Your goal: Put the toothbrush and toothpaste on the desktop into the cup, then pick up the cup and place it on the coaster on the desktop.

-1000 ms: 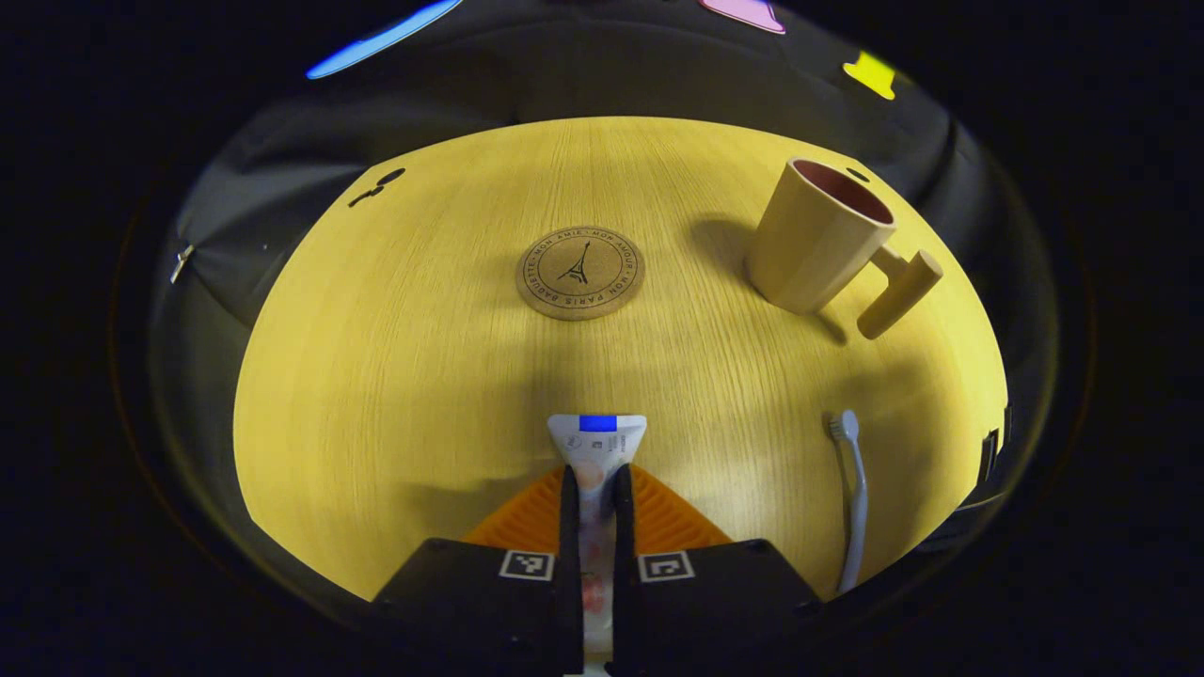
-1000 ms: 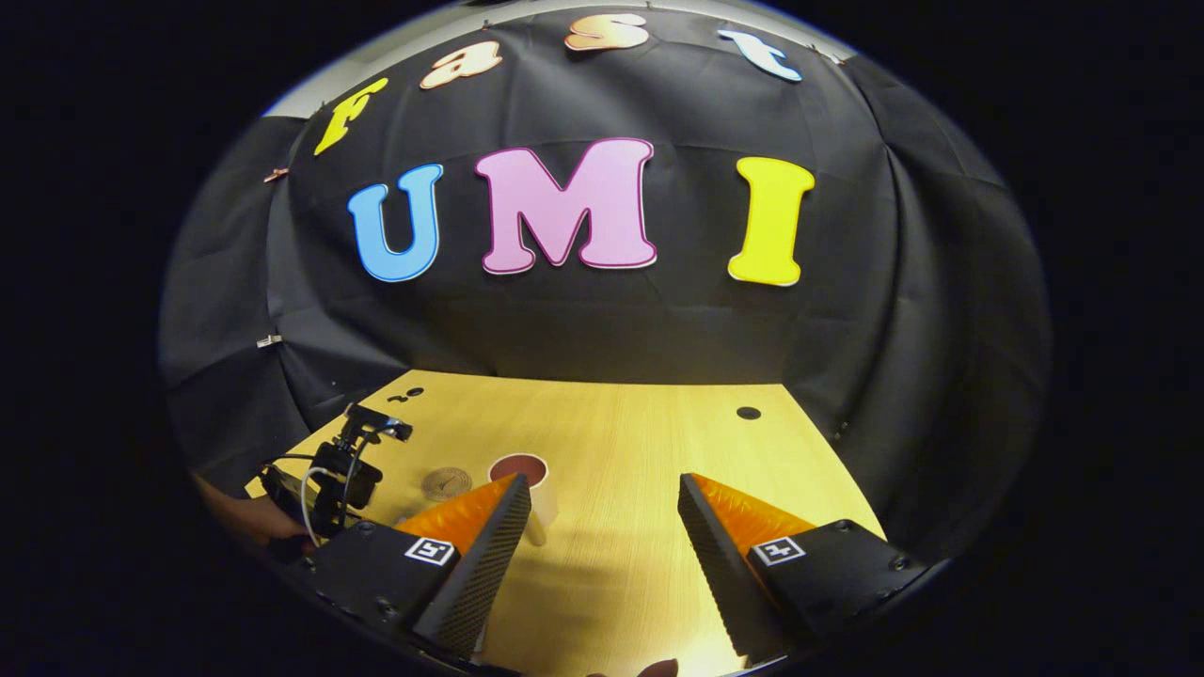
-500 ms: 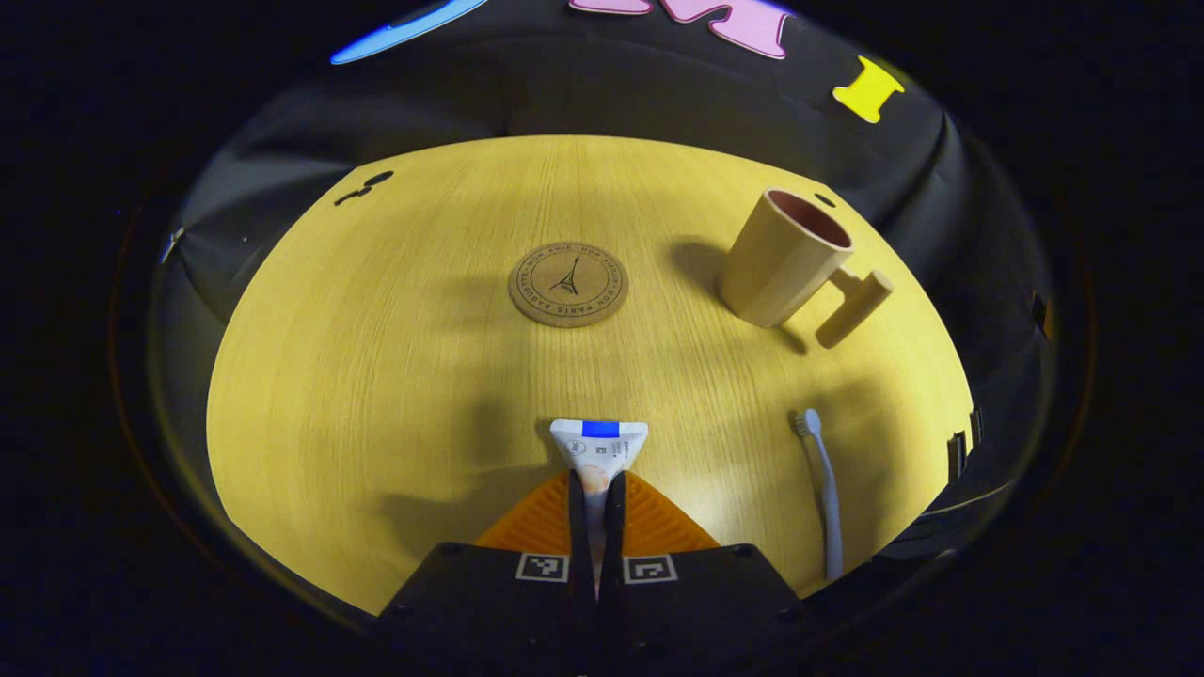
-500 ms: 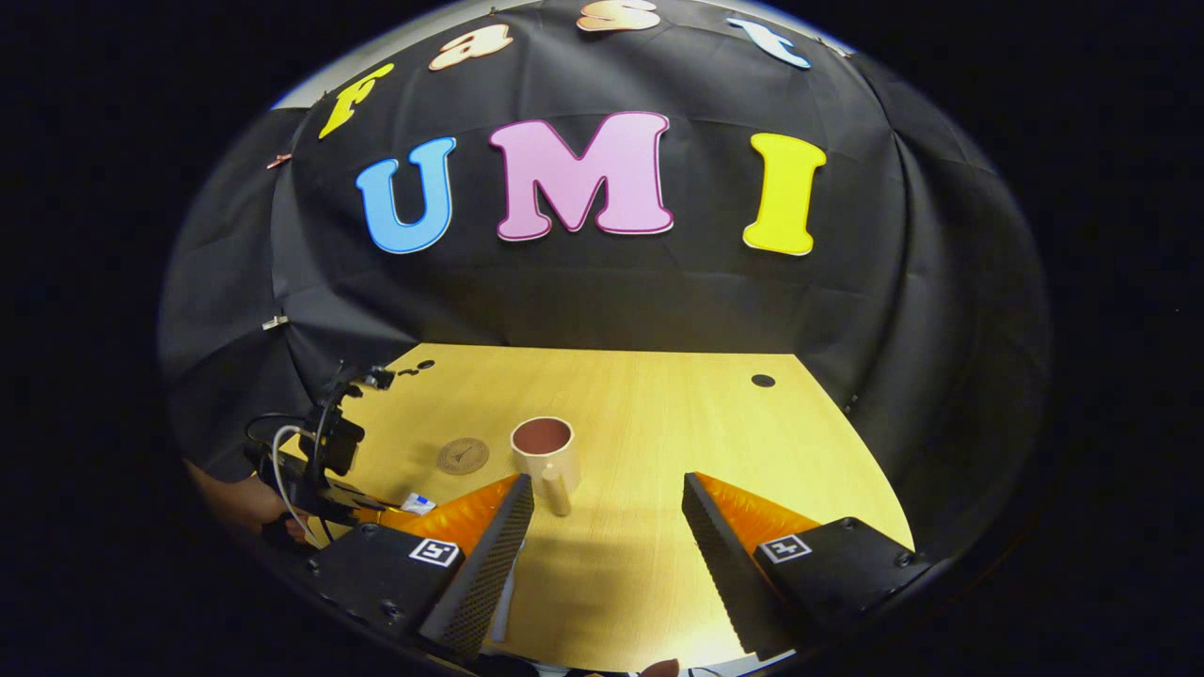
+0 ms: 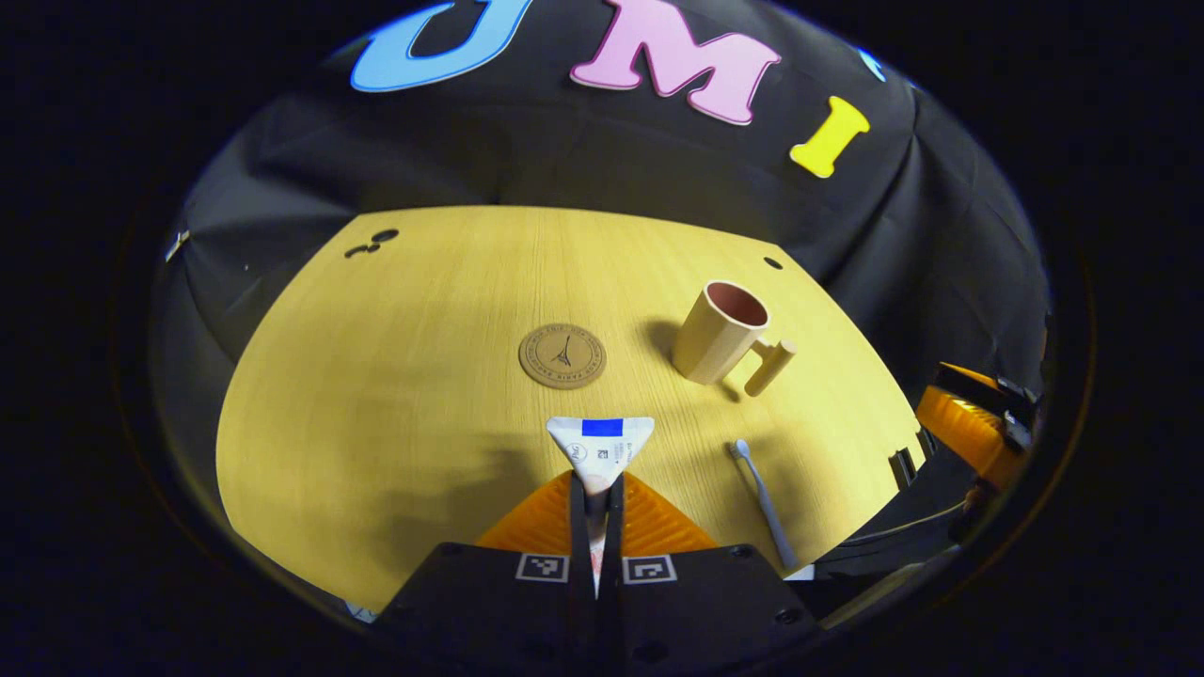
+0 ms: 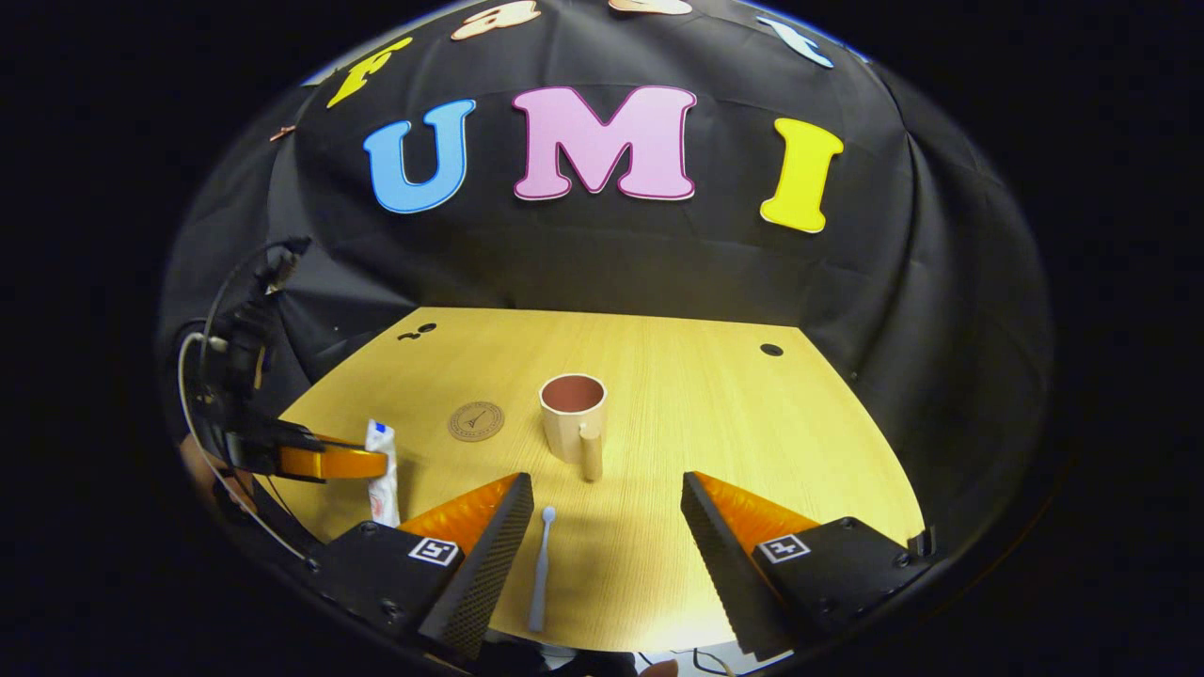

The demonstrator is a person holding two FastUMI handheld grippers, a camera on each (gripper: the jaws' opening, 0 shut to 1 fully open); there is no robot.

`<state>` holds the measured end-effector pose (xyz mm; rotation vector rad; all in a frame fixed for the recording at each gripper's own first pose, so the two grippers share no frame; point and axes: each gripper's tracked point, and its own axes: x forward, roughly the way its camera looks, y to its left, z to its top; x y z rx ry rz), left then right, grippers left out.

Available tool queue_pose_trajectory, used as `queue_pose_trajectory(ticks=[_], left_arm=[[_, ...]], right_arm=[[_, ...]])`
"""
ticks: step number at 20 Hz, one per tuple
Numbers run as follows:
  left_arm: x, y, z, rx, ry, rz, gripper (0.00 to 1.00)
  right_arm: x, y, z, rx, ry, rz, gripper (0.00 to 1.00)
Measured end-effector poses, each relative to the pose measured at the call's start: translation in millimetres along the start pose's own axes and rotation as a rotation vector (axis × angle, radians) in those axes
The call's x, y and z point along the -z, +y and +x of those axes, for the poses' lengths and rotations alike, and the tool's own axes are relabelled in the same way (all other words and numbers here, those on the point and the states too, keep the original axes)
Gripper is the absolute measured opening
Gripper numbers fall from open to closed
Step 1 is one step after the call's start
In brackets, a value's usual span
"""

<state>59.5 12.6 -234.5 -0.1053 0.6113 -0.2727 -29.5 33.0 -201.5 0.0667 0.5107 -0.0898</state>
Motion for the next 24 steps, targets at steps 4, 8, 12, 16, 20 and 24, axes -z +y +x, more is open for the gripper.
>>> queue_pose_trajectory(ticks=[4, 8, 12, 16, 20, 24], left_arm=[[-6, -4, -18, 0.061, -0.058, 0.009, 0.06], [-13, -10, -33, 0.092, -0.111, 0.015, 0.06], [-22, -6, -50, 0.098, -0.147, 0.013, 0.06], [-28, -2, -68, 0.099, -0.179, 0.008, 0.06], [-35, 2, -81, 0.095, -0.211, 0.004, 0.06], [-38, 11, -92, 0.084, -0.235, -0.01, 0.06]], right_arm=[[21, 9, -4, 0.023, 0.021, -0.047, 0.98], [37, 20, -5, 0.022, 0.055, -0.056, 0.97], [60, 20, 5, 0.033, 0.174, -0.048, 0.97], [84, 30, 27, 0.001, 0.327, -0.067, 0.97], [116, 46, 50, -0.035, 0.482, -0.063, 0.95], [140, 63, 66, -0.052, 0.602, -0.028, 0.75]])
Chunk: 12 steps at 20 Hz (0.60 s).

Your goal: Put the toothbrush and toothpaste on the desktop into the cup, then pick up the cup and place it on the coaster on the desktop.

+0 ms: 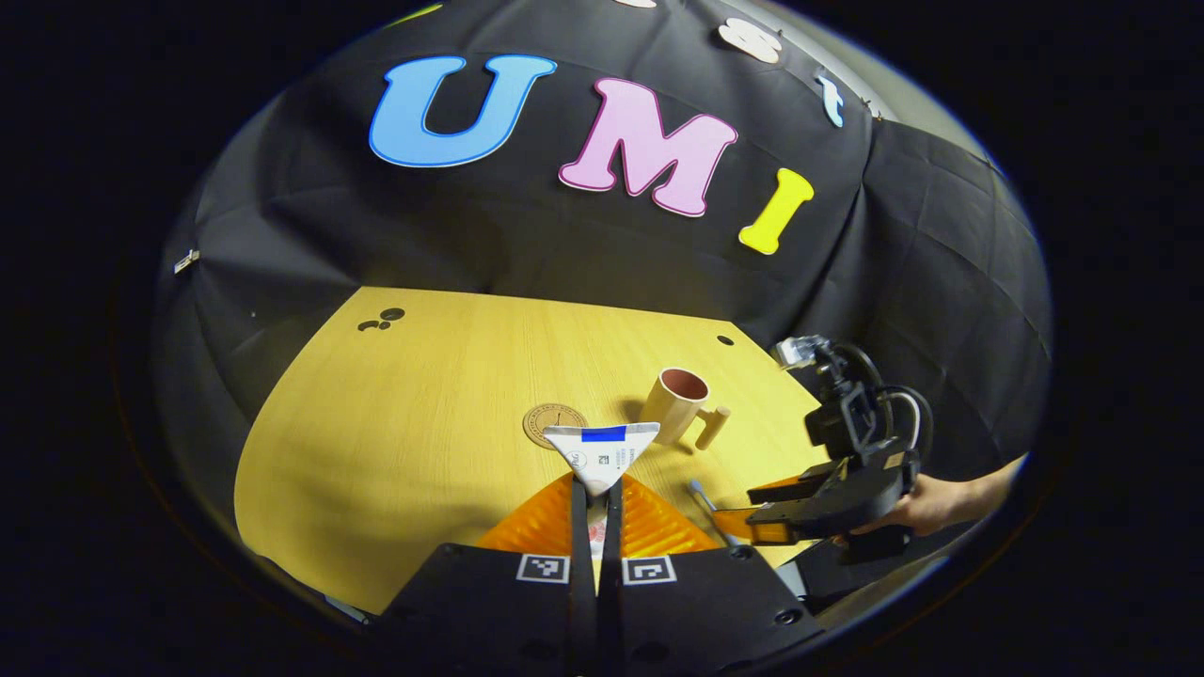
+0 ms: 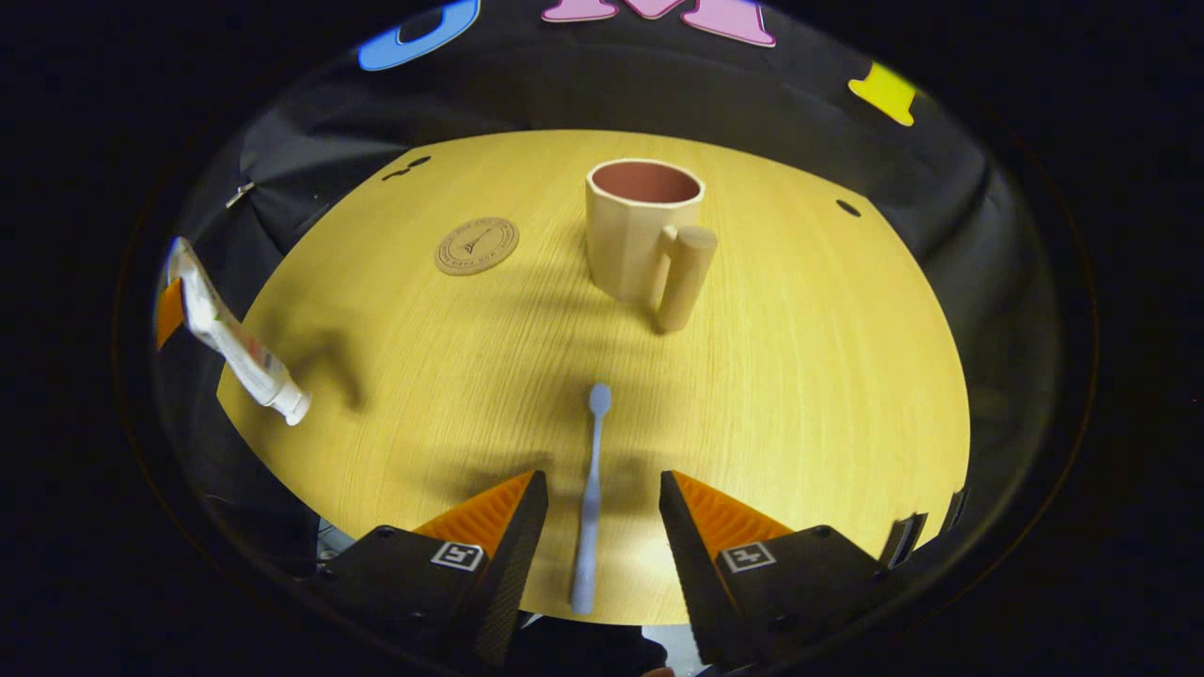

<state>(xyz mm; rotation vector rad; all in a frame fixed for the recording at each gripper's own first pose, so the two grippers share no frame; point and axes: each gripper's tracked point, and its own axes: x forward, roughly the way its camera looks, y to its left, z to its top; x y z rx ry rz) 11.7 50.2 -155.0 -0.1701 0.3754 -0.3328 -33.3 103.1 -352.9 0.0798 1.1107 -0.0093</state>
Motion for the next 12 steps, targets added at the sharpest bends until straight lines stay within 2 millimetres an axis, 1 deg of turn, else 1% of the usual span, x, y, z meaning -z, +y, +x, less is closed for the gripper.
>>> queue_pose_trajectory(ticks=[2, 3, 4, 5, 7, 8, 9, 10, 11, 12], left_arm=[[0, 5, -3, -0.01, -0.007, 0.011, 0.06], [-1, 6, -6, -0.01, -0.011, 0.011, 0.06], [-2, 6, -7, -0.005, -0.011, 0.005, 0.06], [-1, 7, -6, -0.003, -0.01, -0.002, 0.06], [-1, 8, -7, -0.001, -0.009, -0.007, 0.06], [-2, 9, -8, 0.0, -0.011, -0.006, 0.06], [-2, 9, -8, 0.002, -0.01, -0.004, 0.06], [-3, 8, -7, 0.005, -0.01, -0.004, 0.06], [-3, 8, -6, 0.006, -0.009, -0.004, 0.06], [-5, 7, -5, 0.007, -0.009, -0.002, 0.06]], right_arm=[[4, -1, 9, 0.018, 0.035, -0.018, 0.7], [4, 0, 14, 0.023, 0.05, -0.028, 0.72], [5, 2, 17, 0.025, 0.066, -0.032, 0.68], [7, 4, 19, 0.021, 0.083, -0.028, 0.68], [7, 6, 22, 0.023, 0.101, -0.013, 0.59], [8, 7, 23, 0.025, 0.112, -0.01, 0.49], [7, 9, 25, 0.022, 0.11, 0.002, 0.46], [8, 11, 26, 0.014, 0.12, 0.006, 0.38], [8, 13, 25, 0.005, 0.121, 0.013, 0.35], [9, 14, 25, 0.001, 0.126, 0.028, 0.27]])
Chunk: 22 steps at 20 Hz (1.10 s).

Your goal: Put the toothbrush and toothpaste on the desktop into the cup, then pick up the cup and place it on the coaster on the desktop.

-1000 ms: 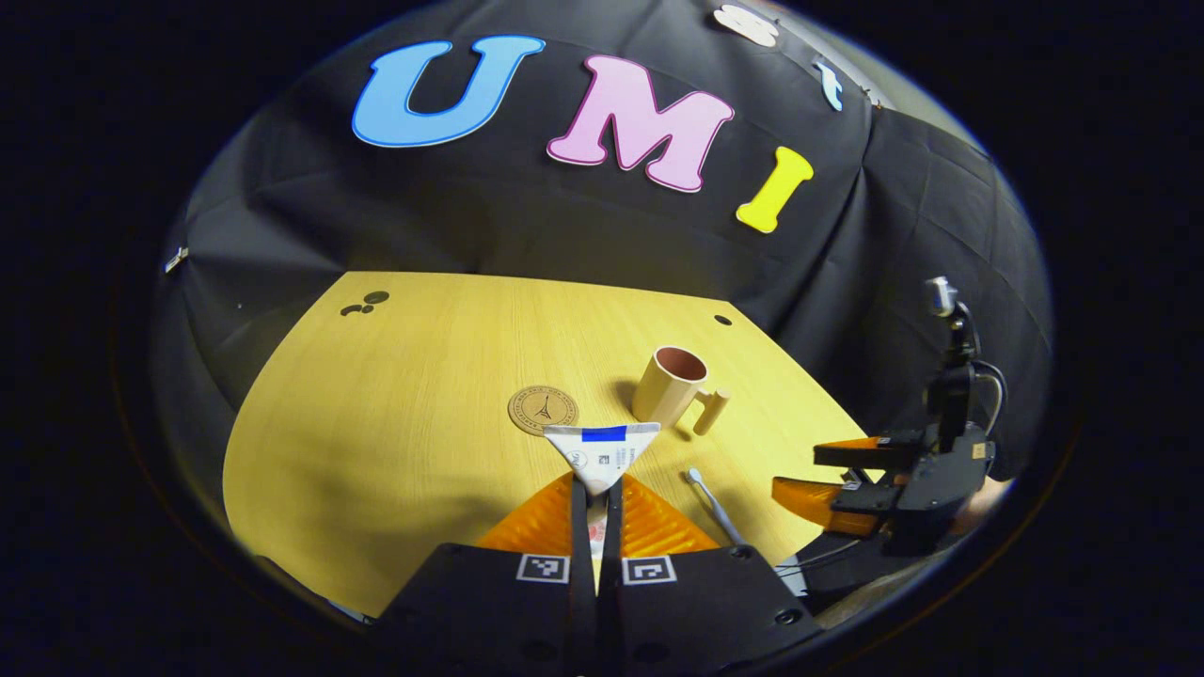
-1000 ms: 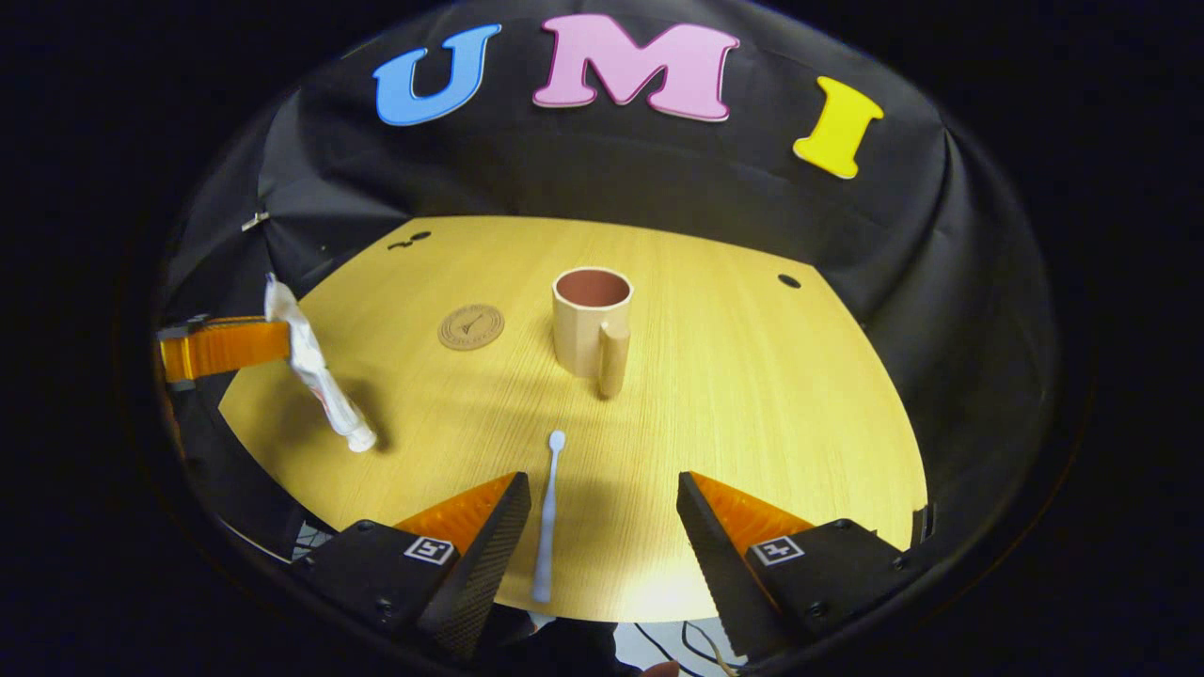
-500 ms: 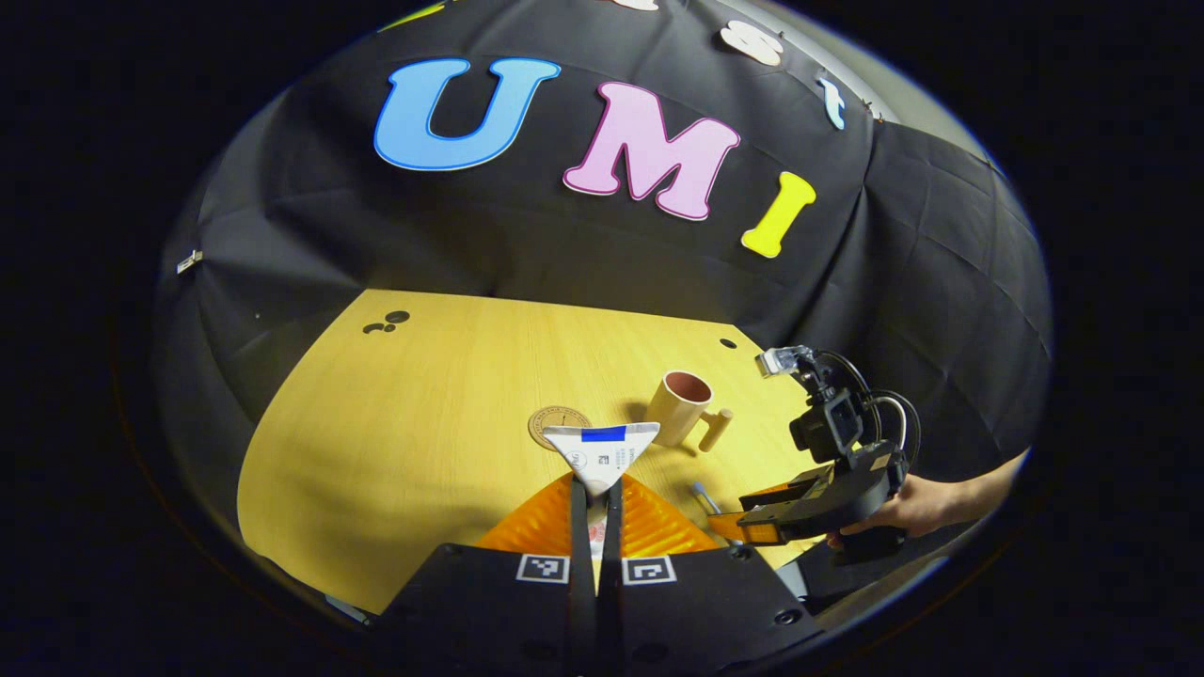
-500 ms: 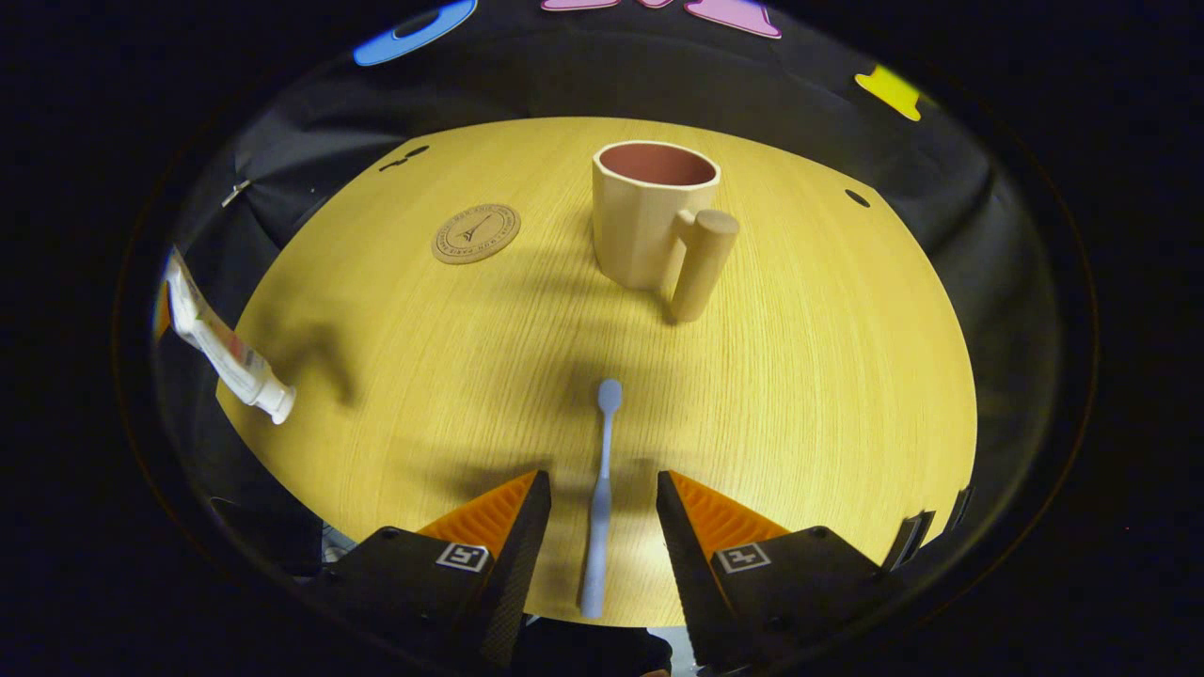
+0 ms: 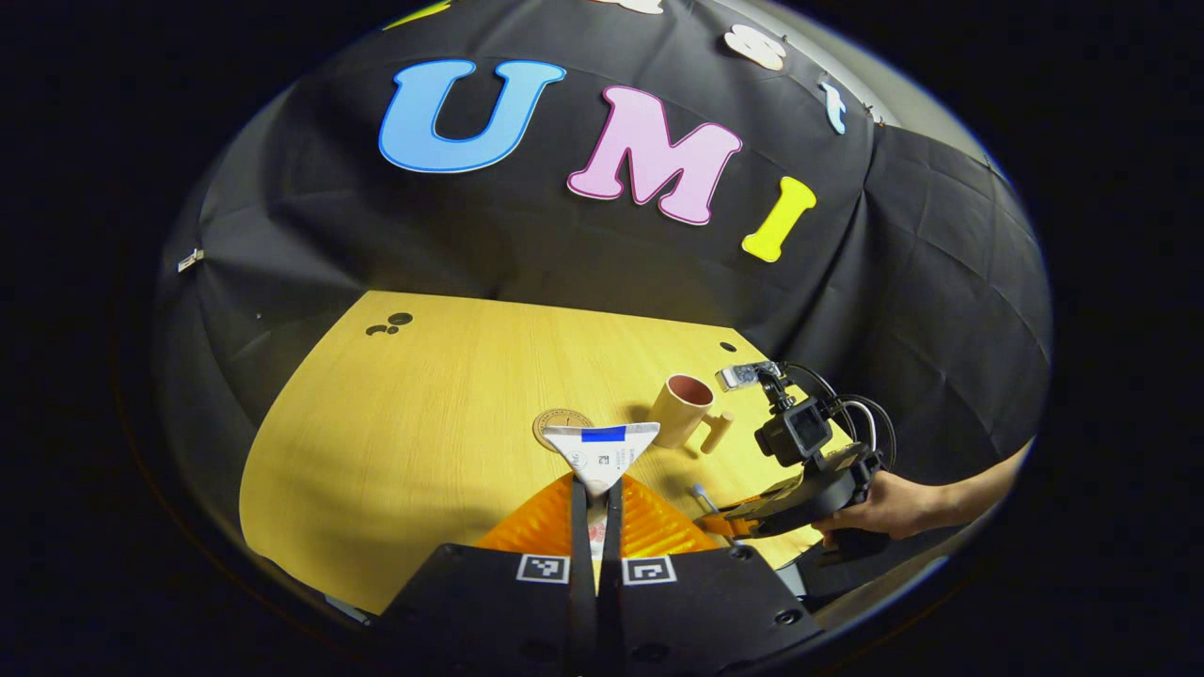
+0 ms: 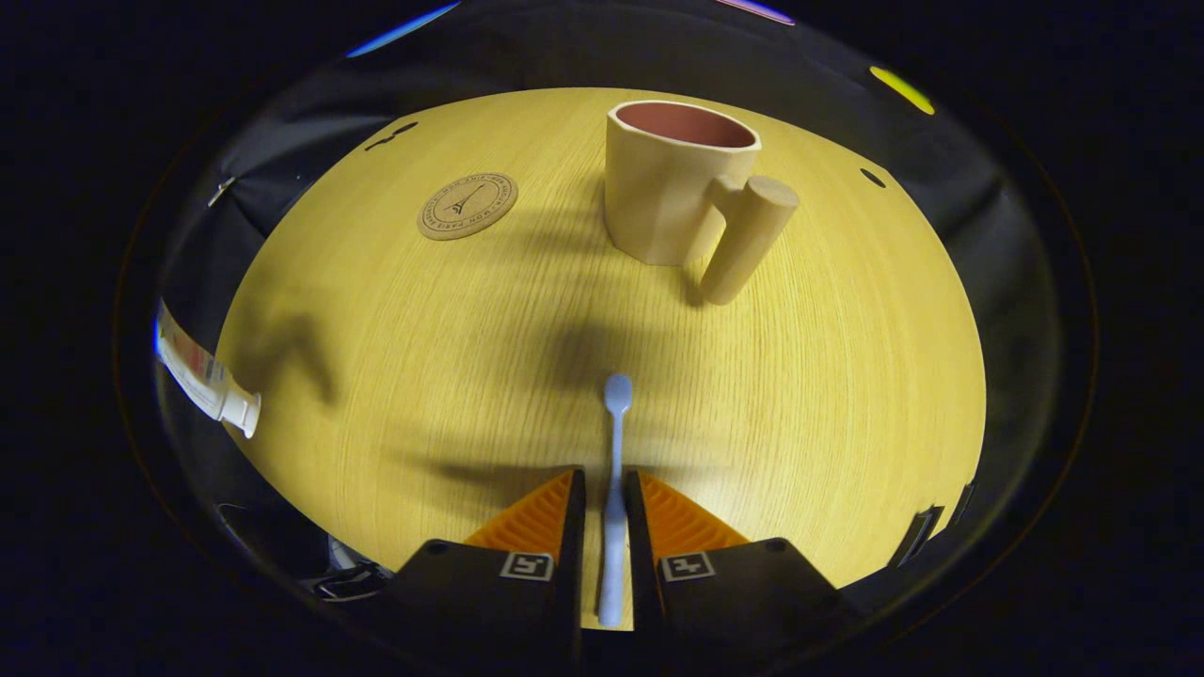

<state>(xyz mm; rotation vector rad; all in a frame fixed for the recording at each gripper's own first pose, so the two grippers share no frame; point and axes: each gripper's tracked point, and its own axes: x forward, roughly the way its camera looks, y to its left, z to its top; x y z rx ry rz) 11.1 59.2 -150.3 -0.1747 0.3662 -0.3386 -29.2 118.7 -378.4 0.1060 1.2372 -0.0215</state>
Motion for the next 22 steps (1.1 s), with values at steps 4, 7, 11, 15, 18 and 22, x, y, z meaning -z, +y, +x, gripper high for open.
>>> queue_pose_trajectory(ticks=[4, 7, 11, 15, 18, 22], left_arm=[[-3, -6, 3, 0.008, -0.001, 0.006, 0.06], [-7, -10, 5, 0.009, -0.004, 0.011, 0.06], [-13, -18, 7, 0.013, -0.011, 0.026, 0.06], [-28, -29, 13, 0.019, -0.031, 0.039, 0.06], [-51, -40, 17, 0.042, -0.071, 0.058, 0.06], [-88, -61, 30, 0.076, -0.135, 0.093, 0.06]], right_arm=[[0, -1, -1, -0.021, -0.013, 0.004, 0.11], [-3, -1, -7, -0.069, -0.066, 0.004, 0.06], [-37, 1, -43, -0.154, -0.28, 0.038, 0.06], [-69, 2, -97, -0.256, -0.49, 0.087, 0.06], [-96, -5, -143, -0.315, -0.605, 0.114, 0.06], [-119, -21, -181, -0.35, -0.703, 0.128, 0.05]])
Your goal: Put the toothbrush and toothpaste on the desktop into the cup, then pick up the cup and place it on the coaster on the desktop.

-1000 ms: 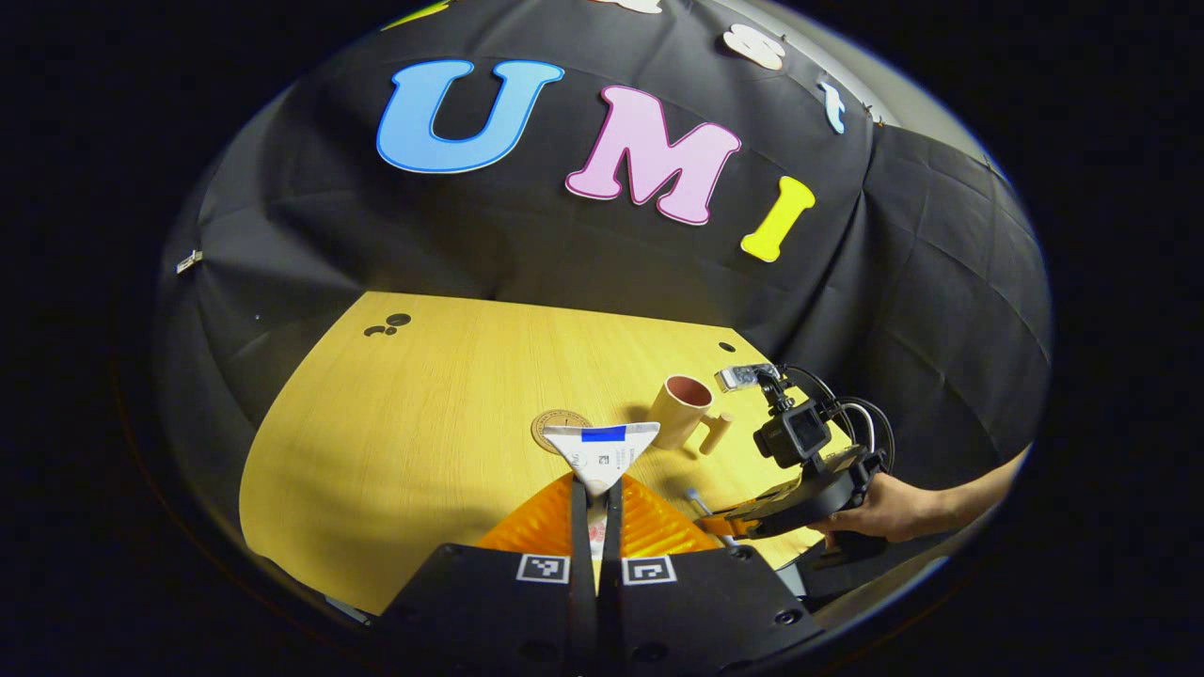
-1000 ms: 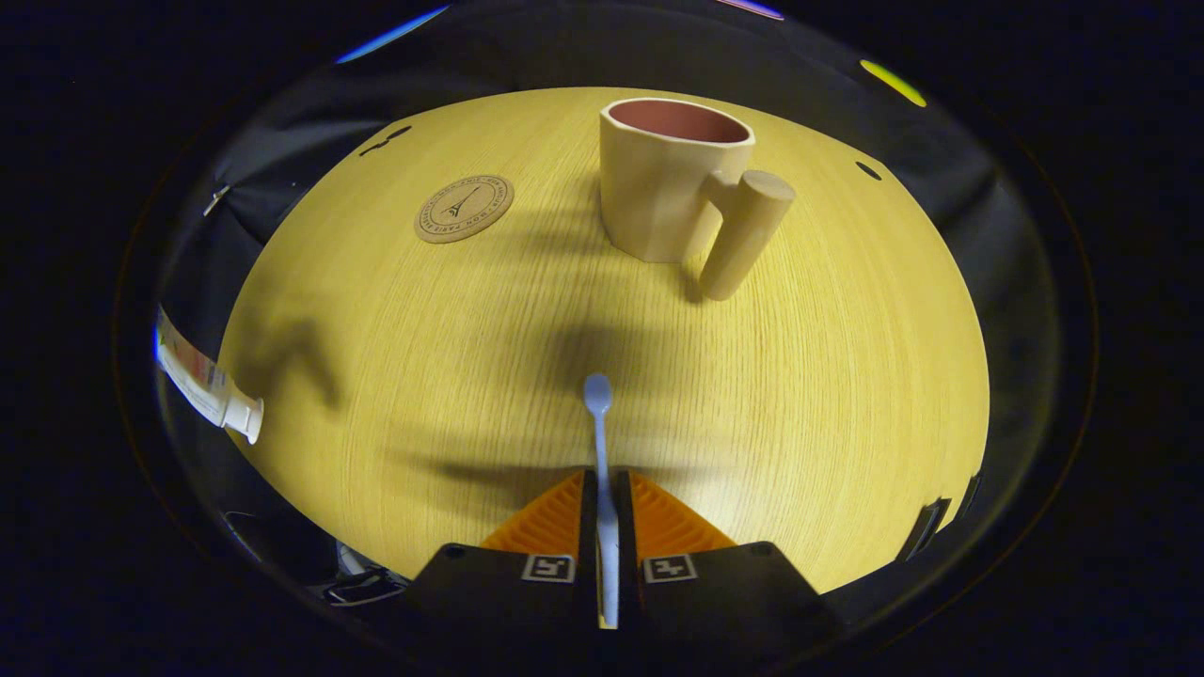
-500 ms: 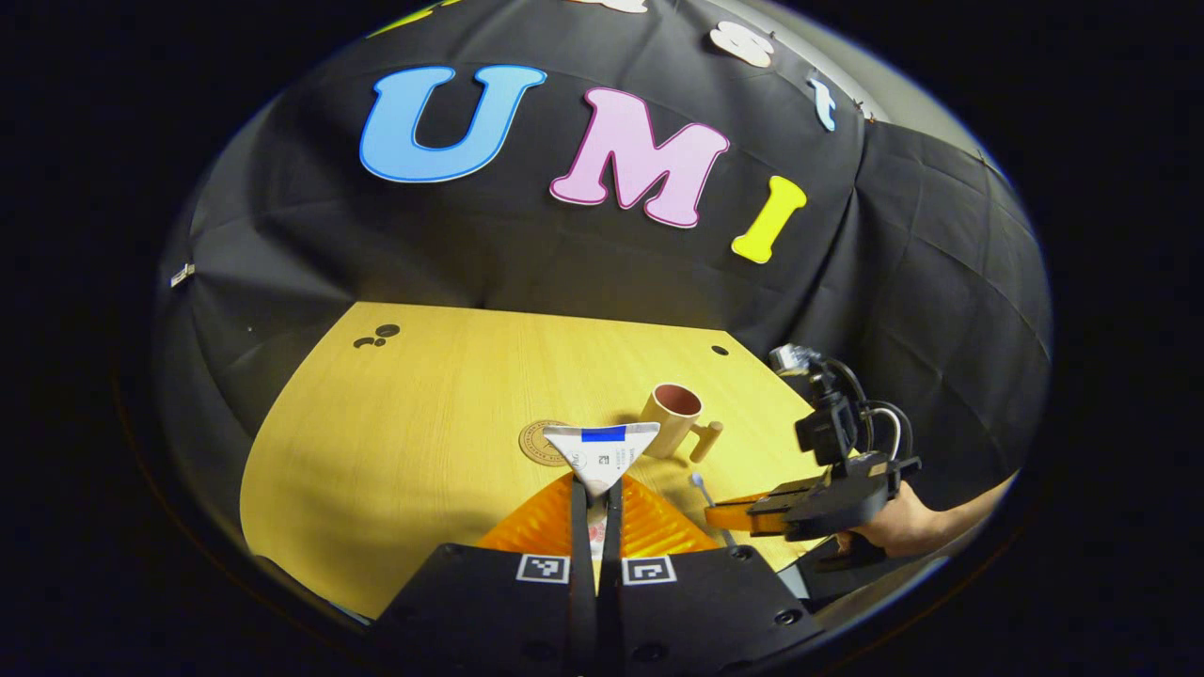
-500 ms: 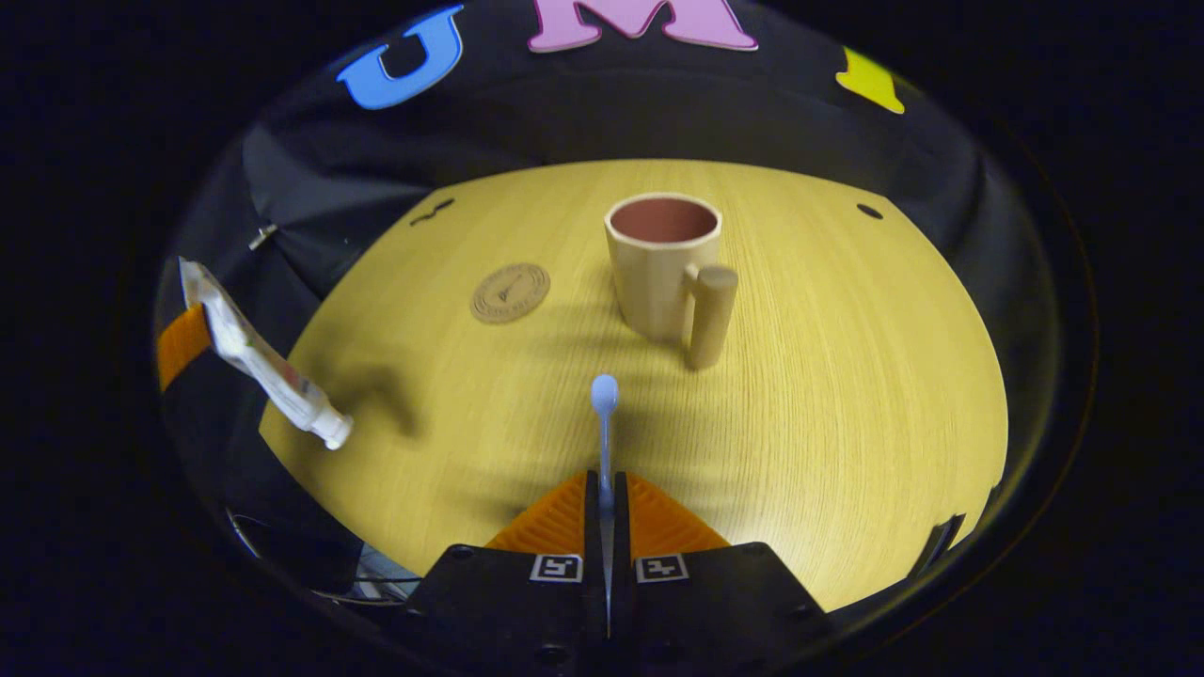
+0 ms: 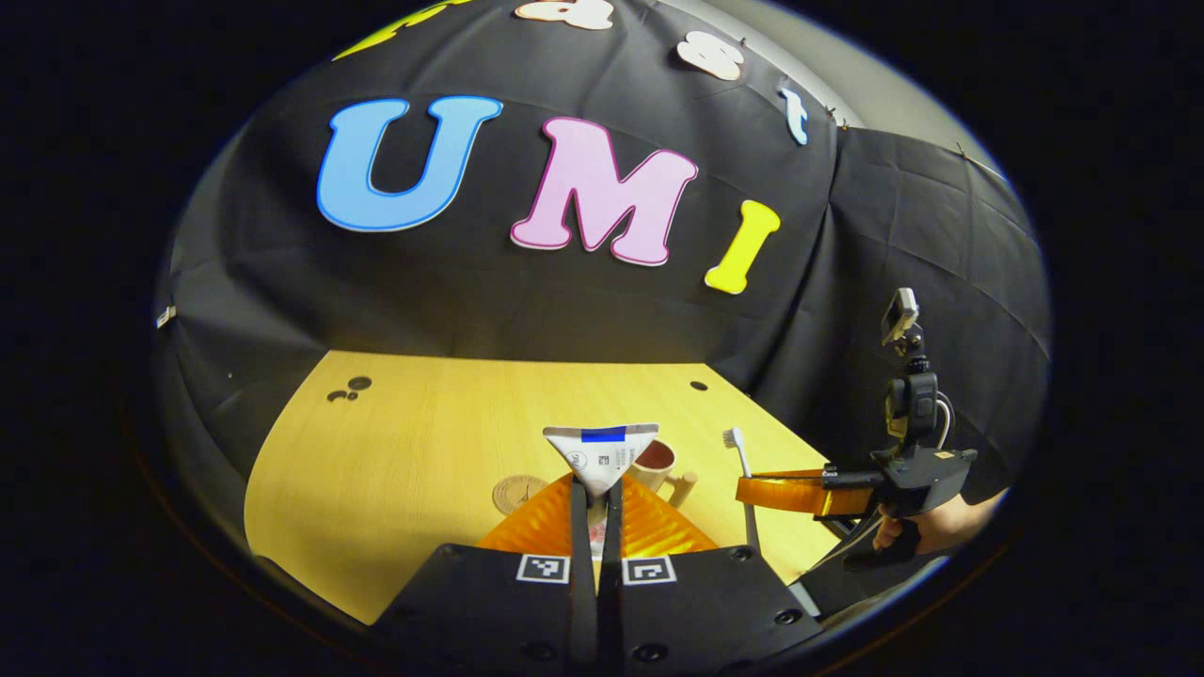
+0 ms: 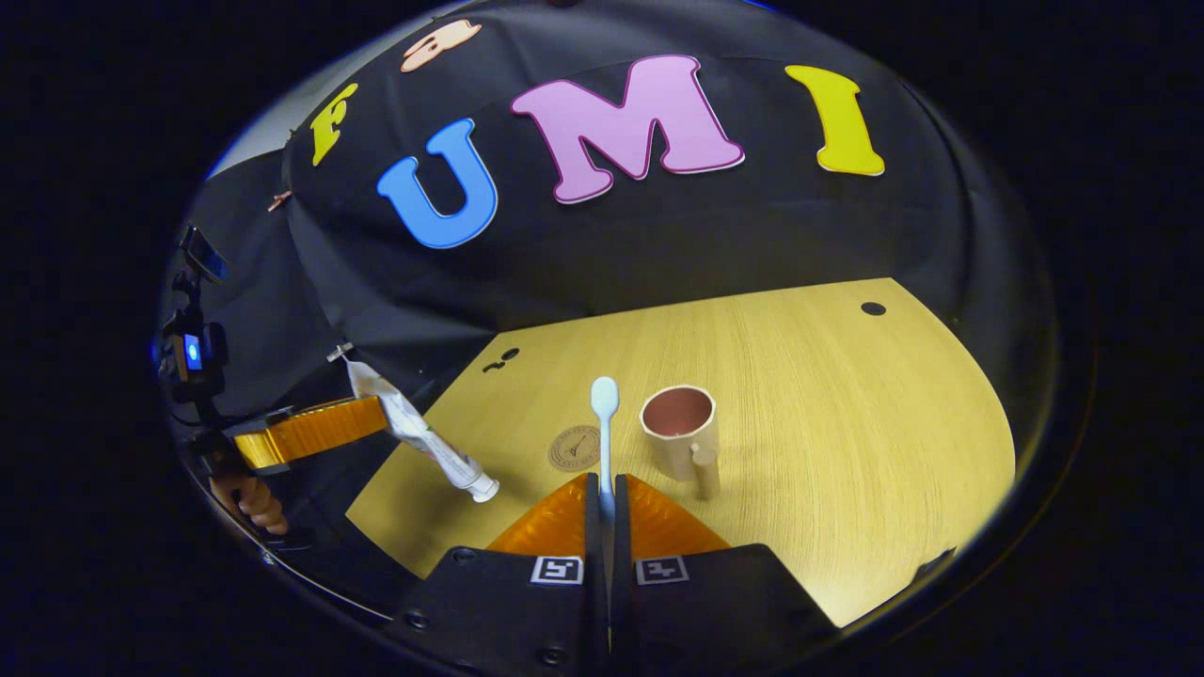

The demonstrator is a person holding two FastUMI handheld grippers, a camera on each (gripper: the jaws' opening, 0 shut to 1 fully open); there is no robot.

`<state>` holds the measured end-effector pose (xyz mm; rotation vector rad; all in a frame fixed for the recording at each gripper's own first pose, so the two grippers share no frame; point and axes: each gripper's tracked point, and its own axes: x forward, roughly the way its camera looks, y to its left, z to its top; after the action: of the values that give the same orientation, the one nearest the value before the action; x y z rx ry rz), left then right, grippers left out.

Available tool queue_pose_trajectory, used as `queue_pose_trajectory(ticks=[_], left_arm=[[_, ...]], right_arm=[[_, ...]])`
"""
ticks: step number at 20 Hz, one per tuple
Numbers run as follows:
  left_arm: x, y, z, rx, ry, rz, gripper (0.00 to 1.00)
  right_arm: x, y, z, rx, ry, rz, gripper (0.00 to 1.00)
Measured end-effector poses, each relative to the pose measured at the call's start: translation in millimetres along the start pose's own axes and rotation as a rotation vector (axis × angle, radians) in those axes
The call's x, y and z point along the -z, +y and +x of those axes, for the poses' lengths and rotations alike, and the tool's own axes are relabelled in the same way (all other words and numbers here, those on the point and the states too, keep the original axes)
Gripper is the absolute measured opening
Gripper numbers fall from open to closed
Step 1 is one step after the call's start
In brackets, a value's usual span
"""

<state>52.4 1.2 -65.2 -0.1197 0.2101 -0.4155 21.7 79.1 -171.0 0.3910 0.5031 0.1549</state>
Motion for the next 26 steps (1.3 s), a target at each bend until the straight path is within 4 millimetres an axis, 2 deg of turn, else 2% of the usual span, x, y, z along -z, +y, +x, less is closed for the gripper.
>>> queue_pose_trajectory(ticks=[3, 5, 10, 14, 18, 26], left_arm=[[-23, -14, 19, 0.016, -0.04, 0.023, 0.06], [-34, -24, 32, 0.031, -0.058, 0.032, 0.06], [-58, -53, 70, 0.068, -0.091, 0.056, 0.06], [-62, -71, 108, 0.091, -0.09, 0.052, 0.06], [-51, -80, 142, 0.092, -0.064, 0.046, 0.06], [-13, -73, 192, 0.05, 0.032, 0.069, 0.06]], right_arm=[[-25, -10, -18, -0.003, -0.061, 0.028, 0.06], [-39, -21, -20, 0.004, -0.085, 0.033, 0.05], [-54, -45, -29, 0.026, -0.118, 0.056, 0.05], [-54, -64, -35, 0.04, -0.118, 0.074, 0.06], [-57, -82, -38, 0.044, -0.118, 0.098, 0.06], [-64, -113, -33, 0.042, -0.11, 0.124, 0.06]])
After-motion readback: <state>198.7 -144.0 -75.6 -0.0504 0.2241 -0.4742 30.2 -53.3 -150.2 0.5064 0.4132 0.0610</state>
